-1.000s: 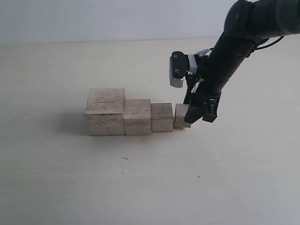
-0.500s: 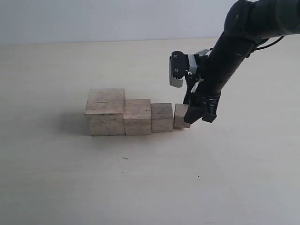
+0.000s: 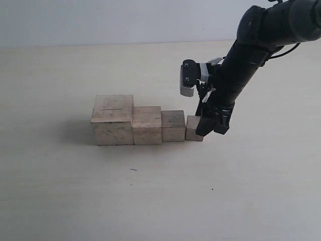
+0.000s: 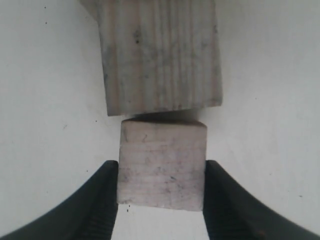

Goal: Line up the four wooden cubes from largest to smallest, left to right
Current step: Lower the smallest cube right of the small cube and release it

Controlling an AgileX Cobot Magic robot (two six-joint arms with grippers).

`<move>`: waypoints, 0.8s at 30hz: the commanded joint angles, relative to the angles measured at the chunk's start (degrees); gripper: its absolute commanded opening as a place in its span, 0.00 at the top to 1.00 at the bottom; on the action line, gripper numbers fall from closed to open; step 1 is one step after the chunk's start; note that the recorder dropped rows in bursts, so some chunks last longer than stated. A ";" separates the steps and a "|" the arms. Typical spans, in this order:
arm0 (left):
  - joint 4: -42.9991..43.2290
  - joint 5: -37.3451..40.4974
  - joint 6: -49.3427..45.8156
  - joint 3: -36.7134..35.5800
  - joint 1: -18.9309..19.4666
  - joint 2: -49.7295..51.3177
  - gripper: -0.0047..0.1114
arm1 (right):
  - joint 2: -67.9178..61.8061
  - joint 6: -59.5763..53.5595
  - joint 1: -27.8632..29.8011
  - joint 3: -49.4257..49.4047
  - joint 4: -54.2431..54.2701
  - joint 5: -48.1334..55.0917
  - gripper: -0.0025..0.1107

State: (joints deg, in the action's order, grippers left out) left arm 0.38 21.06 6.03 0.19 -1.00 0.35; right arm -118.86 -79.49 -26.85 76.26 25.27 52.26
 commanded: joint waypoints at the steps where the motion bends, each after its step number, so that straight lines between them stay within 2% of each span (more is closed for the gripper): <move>1: -0.38 -0.64 -0.07 -0.19 -0.22 -0.35 0.96 | 1.29 0.20 0.17 0.16 -0.62 -0.04 0.69; 6: -0.38 -0.64 -0.07 -0.19 -0.22 -0.35 0.96 | 2.57 1.78 0.17 0.16 0.15 -1.67 0.46; 11: -0.38 -0.64 -0.07 -0.19 -0.22 -0.35 0.96 | 3.74 5.15 0.17 0.16 0.26 -3.60 0.31; 19: -0.38 -0.64 -0.07 -0.19 -0.22 -0.35 0.96 | 7.48 12.77 0.17 0.16 -3.80 -1.51 0.30; 24: -0.38 -0.64 -0.07 -0.19 -0.22 -0.35 0.96 | 9.45 36.66 0.17 0.16 -14.19 -1.53 0.35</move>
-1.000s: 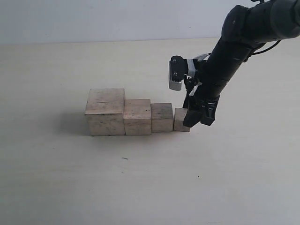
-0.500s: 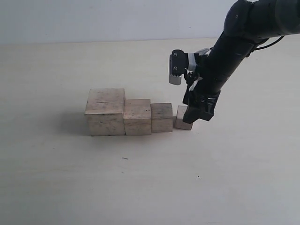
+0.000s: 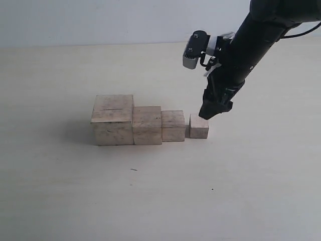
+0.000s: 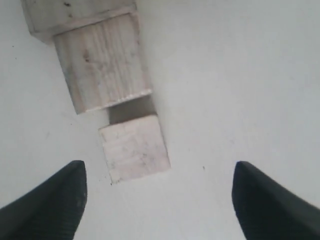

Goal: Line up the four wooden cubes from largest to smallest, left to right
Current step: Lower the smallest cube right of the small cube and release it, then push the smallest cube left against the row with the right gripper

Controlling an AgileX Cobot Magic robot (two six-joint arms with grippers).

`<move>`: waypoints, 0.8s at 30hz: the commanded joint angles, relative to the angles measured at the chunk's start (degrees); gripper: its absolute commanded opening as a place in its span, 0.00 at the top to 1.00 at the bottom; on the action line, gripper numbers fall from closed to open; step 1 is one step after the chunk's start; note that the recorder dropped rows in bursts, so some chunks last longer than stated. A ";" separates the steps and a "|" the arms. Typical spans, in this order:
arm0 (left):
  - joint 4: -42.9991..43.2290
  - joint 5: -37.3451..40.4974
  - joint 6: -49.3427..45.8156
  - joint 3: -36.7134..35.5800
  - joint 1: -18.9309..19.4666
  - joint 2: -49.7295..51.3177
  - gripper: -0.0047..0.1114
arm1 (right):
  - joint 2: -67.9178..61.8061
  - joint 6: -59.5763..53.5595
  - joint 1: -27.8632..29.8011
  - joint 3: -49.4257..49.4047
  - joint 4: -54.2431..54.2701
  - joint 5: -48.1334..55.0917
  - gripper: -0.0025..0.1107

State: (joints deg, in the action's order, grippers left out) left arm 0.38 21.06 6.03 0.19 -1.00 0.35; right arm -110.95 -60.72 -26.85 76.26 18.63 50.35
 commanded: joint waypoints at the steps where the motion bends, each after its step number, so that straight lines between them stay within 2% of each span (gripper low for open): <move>1: -0.38 -0.64 -0.07 -0.19 -0.22 -0.35 0.96 | 1.54 22.97 0.17 0.16 -9.10 0.39 0.36; 5: -0.38 -0.64 -0.07 -0.19 -0.22 -0.35 0.96 | 0.03 44.75 0.17 0.16 -13.74 0.85 0.38; 10: -0.38 -0.64 -0.07 -0.19 -0.22 -0.35 0.96 | -2.01 60.04 0.17 0.16 -14.35 2.33 0.46; 17: -0.38 -0.64 -0.07 -0.19 -0.22 -0.35 0.96 | -6.08 62.44 0.17 0.16 -14.26 4.31 0.62; 24: -0.38 -0.64 -0.07 -0.19 -0.22 -0.35 0.96 | -6.50 62.44 0.17 0.16 -11.37 3.06 0.63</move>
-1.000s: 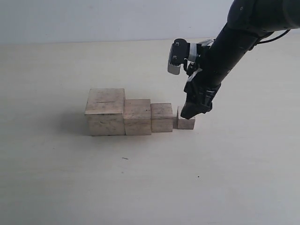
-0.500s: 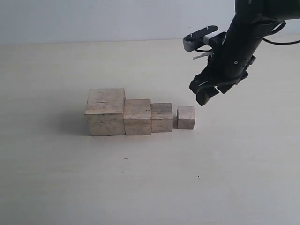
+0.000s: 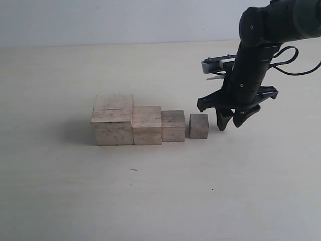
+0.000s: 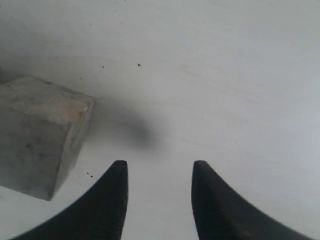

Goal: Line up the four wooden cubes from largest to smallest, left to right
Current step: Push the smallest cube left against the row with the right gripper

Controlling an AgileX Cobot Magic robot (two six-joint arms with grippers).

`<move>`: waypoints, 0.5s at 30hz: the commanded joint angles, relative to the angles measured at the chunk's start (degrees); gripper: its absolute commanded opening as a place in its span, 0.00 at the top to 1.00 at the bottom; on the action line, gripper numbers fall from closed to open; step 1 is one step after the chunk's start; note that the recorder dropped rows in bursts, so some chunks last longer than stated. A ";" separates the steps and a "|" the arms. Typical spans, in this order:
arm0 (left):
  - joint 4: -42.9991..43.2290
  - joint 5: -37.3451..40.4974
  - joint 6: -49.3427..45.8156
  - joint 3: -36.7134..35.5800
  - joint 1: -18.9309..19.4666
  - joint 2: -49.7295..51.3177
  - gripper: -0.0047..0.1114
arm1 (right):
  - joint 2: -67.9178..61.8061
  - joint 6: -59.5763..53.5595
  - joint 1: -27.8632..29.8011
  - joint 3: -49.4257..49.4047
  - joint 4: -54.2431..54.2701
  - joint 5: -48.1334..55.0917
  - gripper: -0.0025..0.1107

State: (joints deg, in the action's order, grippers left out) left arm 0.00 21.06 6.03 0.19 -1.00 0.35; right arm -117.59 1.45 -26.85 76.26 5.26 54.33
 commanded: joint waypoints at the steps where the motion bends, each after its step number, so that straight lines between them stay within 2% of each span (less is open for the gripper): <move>1: 0.00 -0.64 -0.07 -0.19 -0.22 -0.35 0.96 | 0.14 0.27 0.17 0.16 2.55 -1.21 0.63; 15: 0.00 -0.64 -0.07 -0.19 -0.22 -0.35 0.96 | -1.94 -0.47 0.17 0.16 6.15 -4.01 0.63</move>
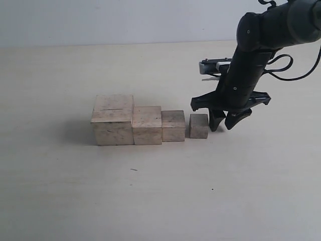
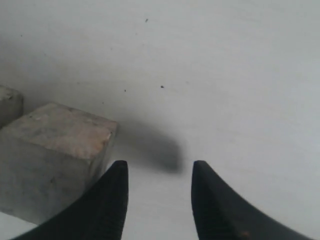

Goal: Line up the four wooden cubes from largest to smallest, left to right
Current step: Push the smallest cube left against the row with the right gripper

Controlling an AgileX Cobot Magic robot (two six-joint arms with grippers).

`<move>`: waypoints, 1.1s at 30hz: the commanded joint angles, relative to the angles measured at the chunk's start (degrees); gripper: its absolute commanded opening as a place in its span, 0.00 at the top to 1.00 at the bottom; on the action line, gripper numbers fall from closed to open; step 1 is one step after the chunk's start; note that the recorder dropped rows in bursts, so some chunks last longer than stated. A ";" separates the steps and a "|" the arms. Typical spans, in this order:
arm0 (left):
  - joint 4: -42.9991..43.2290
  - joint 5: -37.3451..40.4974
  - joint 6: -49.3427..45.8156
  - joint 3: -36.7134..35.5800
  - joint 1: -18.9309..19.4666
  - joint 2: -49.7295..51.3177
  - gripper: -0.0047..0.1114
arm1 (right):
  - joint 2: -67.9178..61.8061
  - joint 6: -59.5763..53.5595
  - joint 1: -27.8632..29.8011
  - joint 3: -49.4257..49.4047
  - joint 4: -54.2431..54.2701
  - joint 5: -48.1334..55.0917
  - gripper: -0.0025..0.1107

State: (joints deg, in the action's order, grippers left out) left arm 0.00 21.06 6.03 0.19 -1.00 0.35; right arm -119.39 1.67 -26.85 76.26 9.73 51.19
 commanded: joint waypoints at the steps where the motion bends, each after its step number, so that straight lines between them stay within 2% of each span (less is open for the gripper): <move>1: 0.00 -0.64 -0.07 -0.19 -0.22 -0.35 0.96 | -0.16 -1.67 0.17 0.16 2.57 -0.95 0.63; 7: 0.00 -0.64 -0.07 -0.19 -0.22 -0.35 0.96 | -0.26 -6.69 0.17 0.16 7.64 -1.19 0.63; 33: 0.00 -0.64 -0.07 -0.19 -0.22 -0.35 0.96 | -0.26 -6.80 0.17 0.16 7.07 -0.17 0.63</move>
State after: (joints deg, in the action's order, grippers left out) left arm 0.00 21.06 6.03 0.19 -1.00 0.35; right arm -119.67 -4.56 -26.85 76.26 17.07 50.71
